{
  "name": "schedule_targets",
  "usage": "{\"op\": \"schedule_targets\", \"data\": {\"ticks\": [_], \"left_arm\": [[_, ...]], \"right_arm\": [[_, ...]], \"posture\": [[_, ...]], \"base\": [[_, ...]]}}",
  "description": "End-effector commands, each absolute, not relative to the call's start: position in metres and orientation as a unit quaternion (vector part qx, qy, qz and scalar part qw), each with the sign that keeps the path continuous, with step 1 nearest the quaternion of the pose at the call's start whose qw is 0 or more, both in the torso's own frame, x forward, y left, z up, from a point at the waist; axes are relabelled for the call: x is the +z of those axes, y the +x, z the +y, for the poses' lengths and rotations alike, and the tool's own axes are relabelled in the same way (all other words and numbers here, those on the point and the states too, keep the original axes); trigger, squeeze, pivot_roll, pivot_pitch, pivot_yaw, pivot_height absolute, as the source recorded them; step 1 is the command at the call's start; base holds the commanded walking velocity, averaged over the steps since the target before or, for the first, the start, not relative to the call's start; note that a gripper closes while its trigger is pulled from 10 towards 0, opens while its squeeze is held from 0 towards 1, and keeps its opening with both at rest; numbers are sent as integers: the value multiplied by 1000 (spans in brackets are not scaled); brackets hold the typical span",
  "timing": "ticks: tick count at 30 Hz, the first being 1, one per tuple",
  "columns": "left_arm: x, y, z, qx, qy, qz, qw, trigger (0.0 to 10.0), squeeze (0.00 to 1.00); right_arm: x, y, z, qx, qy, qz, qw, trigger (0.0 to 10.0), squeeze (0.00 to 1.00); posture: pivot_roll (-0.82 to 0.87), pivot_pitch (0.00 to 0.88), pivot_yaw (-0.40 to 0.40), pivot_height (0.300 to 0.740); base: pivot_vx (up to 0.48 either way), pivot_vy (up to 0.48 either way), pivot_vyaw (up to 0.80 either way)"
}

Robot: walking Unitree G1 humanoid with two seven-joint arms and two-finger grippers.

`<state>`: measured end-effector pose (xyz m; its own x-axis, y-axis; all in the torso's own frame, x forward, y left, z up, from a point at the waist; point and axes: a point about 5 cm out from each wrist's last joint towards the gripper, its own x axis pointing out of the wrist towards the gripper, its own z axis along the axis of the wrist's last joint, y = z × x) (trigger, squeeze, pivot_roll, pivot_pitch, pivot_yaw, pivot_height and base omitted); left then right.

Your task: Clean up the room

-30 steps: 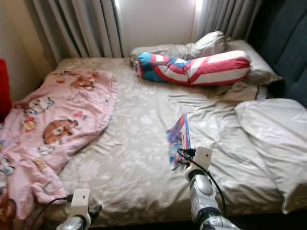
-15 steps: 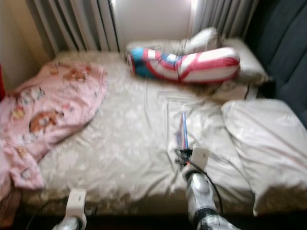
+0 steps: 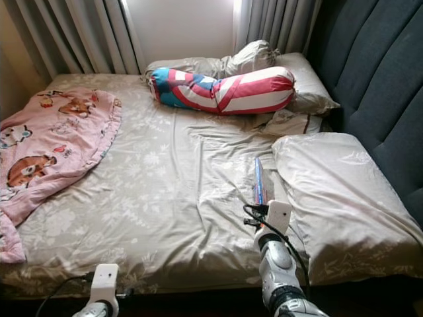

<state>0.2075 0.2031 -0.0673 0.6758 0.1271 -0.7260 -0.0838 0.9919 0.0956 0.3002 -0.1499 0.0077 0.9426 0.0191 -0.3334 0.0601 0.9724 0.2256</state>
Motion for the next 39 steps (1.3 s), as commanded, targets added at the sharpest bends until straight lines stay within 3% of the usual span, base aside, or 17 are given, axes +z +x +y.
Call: {"op": "schedule_targets", "data": {"ticks": [1, 18, 35, 39], "left_arm": [[-71, 202, 203, 57, 29, 409, 910, 10000, 0], [-70, 202, 203, 54, 31, 409, 911, 10000, 0], [-71, 203, 202, 53, 30, 409, 911, 10000, 0], [-71, 203, 202, 51, 29, 409, 911, 10000, 0]], "right_arm": [[18, 308, -147, -2, 114, 143, 983, 10000, 0], [17, 308, -149, -8, 121, 149, 981, 10000, 0], [16, 307, -148, -5, 123, 154, 980, 10000, 0], [16, 307, -149, -7, 122, 152, 981, 10000, 0]], "posture": [[-82, 9, -14, 740], [-83, 9, -13, 740], [-84, 12, -15, 740], [-84, 11, -14, 740]], "base": [[0, 0, 0], [0, 0, 0], [0, 0, -774], [0, 0, 0]]}}
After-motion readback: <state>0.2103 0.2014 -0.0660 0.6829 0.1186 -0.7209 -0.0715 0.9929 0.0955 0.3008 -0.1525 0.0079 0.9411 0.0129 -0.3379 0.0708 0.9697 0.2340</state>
